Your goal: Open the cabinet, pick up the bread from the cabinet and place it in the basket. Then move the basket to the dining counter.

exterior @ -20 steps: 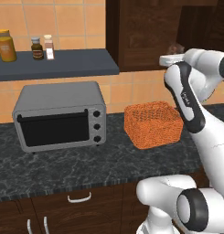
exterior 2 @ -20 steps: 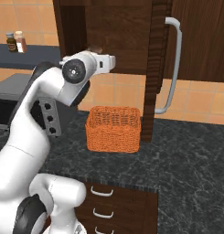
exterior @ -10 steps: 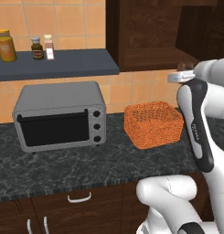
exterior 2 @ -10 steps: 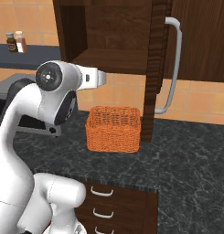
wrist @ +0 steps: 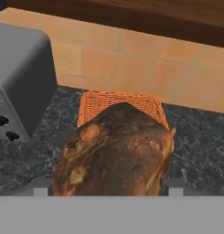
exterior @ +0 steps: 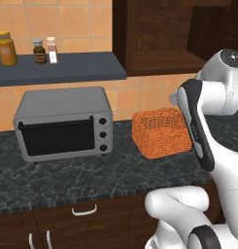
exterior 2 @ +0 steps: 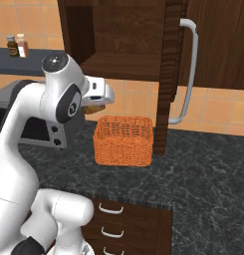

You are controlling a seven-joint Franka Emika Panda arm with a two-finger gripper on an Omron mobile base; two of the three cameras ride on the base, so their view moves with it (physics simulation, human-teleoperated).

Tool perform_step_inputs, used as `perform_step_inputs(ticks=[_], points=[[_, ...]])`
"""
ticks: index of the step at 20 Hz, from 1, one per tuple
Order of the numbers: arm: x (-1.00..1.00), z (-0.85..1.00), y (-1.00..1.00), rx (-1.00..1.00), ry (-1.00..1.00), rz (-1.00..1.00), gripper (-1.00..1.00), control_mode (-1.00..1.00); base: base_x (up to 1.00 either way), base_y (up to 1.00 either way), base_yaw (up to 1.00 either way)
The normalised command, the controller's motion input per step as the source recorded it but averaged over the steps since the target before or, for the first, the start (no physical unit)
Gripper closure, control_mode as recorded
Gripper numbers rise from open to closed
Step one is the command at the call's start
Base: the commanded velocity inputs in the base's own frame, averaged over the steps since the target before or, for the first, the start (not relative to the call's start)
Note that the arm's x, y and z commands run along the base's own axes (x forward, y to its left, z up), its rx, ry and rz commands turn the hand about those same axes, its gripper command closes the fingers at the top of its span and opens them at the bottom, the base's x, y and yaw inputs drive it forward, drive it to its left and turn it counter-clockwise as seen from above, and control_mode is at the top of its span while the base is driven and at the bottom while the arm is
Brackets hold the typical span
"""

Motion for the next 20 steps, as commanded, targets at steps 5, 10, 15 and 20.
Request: perform_step_inputs(ticks=[5, 10, 15, 20], points=[[0.52, -0.89, 0.03, -0.05, 0.13, 0.01, 1.00, -1.00, 0.00, 0.00, 0.00], [0.38, -0.59, 0.00, 0.00, 0.13, 0.02, 1.00, -1.00, 0.00, 0.00, 0.00], [0.25, -0.44, -0.02, 0.00, 0.04, 0.02, 1.00, -1.00, 0.00, 0.00, 0.00], [0.38, -0.37, -0.02, 0.00, 0.03, 0.01, 1.00, -1.00, 0.00, 0.00, 0.00]])
